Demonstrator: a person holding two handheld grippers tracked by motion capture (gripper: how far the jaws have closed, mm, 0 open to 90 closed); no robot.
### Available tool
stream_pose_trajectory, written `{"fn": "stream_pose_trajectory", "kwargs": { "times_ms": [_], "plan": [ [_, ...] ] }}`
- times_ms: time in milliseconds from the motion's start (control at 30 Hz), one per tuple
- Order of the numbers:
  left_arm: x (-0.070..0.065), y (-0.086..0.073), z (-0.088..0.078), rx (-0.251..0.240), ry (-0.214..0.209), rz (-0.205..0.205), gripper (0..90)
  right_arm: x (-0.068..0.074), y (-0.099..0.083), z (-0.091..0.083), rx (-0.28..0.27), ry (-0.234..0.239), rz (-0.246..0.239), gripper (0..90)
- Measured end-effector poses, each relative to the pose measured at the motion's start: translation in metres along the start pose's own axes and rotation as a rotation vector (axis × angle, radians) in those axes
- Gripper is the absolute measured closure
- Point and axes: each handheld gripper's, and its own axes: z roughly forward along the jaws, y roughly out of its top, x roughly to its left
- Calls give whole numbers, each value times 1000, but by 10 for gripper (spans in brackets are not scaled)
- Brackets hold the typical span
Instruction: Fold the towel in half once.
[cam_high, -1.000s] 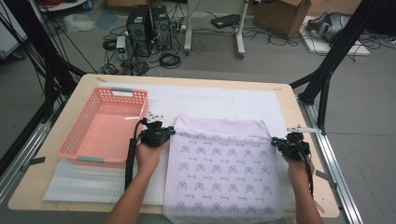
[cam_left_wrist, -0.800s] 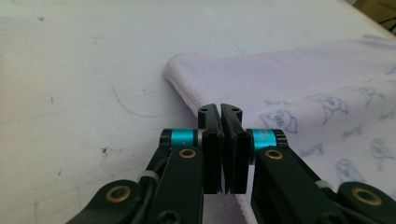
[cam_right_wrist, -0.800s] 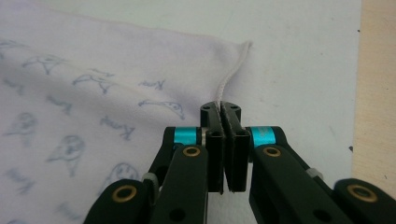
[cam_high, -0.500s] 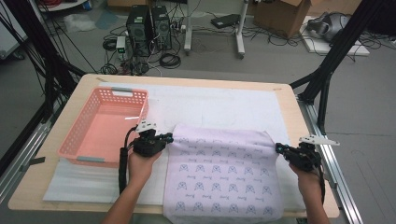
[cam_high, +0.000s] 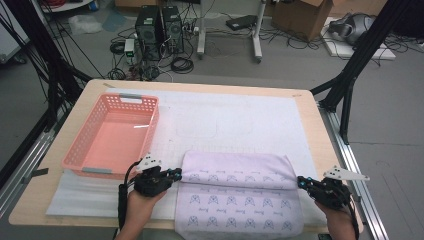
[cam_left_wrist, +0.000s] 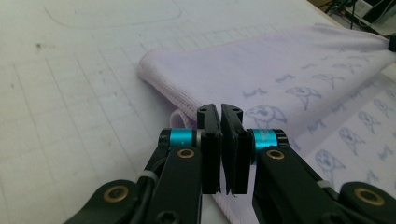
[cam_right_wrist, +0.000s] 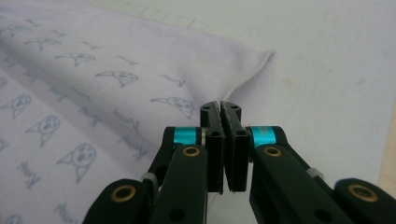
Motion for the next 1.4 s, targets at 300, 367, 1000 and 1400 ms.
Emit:
{"fn": "stream_pose_trajectory", "kwargs": {
  "times_ms": [300,367,1000,1400],
  "plan": [
    [13,23,25,3,23,-38,460,-6,15,14,15,-33,88,514],
    [17,28,35,10,54,-44,456,-8,24,24,32,-49,93,486],
    [10,30,29,-60,24,-36,857,-1,42,39,43,-88,-21,848],
    [-13,10,-14,-90,-54,-8,849,18,15,-8,-30,-19,-1,841]
  ]
}}
